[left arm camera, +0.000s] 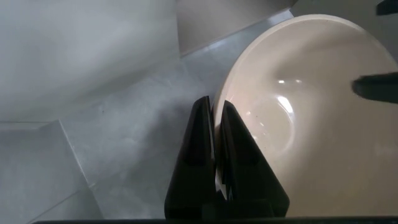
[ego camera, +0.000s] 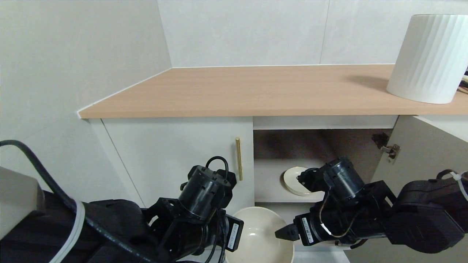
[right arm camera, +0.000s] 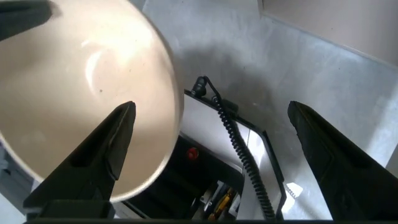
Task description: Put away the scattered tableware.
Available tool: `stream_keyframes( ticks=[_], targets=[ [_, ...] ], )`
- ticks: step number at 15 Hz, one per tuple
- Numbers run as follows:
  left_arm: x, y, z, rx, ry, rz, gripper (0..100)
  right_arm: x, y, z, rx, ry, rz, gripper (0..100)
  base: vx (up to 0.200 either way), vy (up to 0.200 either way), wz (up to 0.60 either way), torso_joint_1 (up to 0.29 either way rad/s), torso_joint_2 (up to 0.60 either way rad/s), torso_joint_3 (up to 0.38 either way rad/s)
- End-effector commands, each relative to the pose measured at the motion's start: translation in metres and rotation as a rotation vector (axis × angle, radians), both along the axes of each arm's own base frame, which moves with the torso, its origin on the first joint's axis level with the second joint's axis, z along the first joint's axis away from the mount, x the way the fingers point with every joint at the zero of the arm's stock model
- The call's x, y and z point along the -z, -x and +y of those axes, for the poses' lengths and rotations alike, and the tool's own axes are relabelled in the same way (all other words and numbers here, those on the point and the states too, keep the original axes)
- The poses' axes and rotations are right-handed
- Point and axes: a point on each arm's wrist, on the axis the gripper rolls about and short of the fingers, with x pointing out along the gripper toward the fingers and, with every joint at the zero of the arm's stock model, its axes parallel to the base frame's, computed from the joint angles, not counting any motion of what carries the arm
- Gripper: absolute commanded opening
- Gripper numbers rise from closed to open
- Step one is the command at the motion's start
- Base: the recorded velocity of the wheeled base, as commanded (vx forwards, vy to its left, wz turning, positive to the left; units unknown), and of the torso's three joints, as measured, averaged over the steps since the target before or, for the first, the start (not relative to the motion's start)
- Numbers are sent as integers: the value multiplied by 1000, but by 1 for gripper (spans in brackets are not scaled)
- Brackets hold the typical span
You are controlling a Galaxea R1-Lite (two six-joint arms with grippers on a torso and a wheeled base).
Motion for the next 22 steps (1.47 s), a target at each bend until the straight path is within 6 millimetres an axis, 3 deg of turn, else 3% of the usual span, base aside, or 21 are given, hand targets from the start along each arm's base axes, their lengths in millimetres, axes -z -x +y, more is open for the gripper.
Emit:
stream_keyframes(
  ticks=[1, 3, 4, 16, 17, 22],
  targets=[
    [-1, 1, 0, 2, 1, -2, 0, 4, -1, 1, -2, 9, 11, 100, 0, 0, 0, 0, 0, 0],
    [-1, 2, -1, 6, 1, -2, 0, 6, 0, 2, -4, 12, 15, 100, 0, 0, 0, 0, 0, 0],
    [0, 3, -1, 7, -1, -1, 0, 6, 0, 2, -4, 12, 15, 0, 0, 0, 0, 0, 0, 0],
    [1, 2, -1, 2, -4, 1, 0, 6, 1, 3, -9, 14, 15, 0, 0, 0, 0, 0, 0, 0],
    [1, 3, -1, 4, -5, 2, 100, 6, 1, 3, -10, 13, 16, 0, 0, 0, 0, 0, 0, 0],
    [-2, 2, -2, 1, 19, -20, 100, 8, 0, 4, -9, 17, 19, 0, 0, 0, 0, 0, 0, 0]
  ],
)
